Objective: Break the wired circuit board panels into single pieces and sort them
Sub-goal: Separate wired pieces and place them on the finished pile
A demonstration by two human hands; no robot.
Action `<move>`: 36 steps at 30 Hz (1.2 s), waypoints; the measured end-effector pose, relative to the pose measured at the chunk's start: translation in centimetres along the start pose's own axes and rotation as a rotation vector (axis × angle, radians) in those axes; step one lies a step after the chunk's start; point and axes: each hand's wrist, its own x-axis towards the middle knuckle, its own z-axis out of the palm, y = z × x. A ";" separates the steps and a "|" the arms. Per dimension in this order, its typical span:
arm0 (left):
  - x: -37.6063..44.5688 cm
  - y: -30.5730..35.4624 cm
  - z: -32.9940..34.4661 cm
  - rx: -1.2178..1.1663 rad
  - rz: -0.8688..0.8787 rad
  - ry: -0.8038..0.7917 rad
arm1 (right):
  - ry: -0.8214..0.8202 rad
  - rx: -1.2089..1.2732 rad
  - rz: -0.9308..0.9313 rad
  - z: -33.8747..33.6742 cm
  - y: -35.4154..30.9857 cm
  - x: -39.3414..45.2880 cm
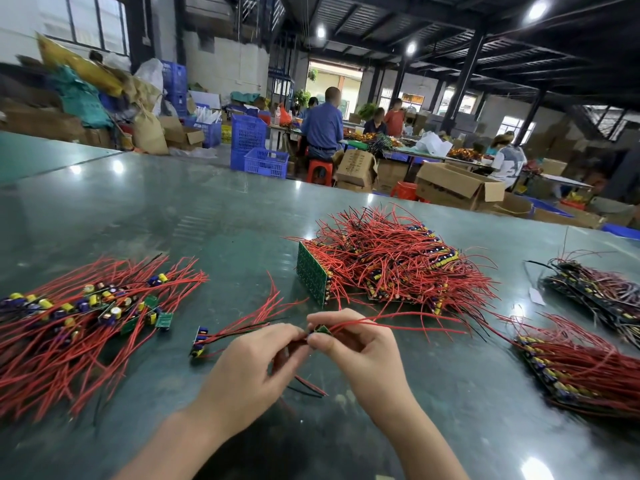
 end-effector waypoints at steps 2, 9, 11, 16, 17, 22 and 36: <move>0.0 0.0 0.2 -0.056 -0.014 0.030 | 0.025 -0.007 -0.035 0.1 0.1 -0.1; 0.1 -0.1 0.7 -0.073 -0.088 0.100 | 0.173 -0.075 -0.152 1.3 0.6 -0.5; 0.3 -0.3 0.7 -0.109 -0.112 0.067 | 0.176 -0.058 -0.118 1.2 0.6 -0.4; 0.4 -0.9 0.5 -0.316 -0.257 -0.063 | 0.174 -0.084 -0.102 0.9 0.7 -0.2; 0.4 -1.0 0.6 -0.351 -0.287 -0.088 | 0.181 -0.089 -0.098 0.8 0.6 -0.2; 0.3 -1.3 0.5 -0.261 -0.263 -0.163 | 0.253 -0.035 -0.028 -0.7 0.9 0.6; 0.8 -1.9 -1.8 -0.206 -0.324 -0.219 | 0.324 0.051 0.128 -4.7 0.3 1.4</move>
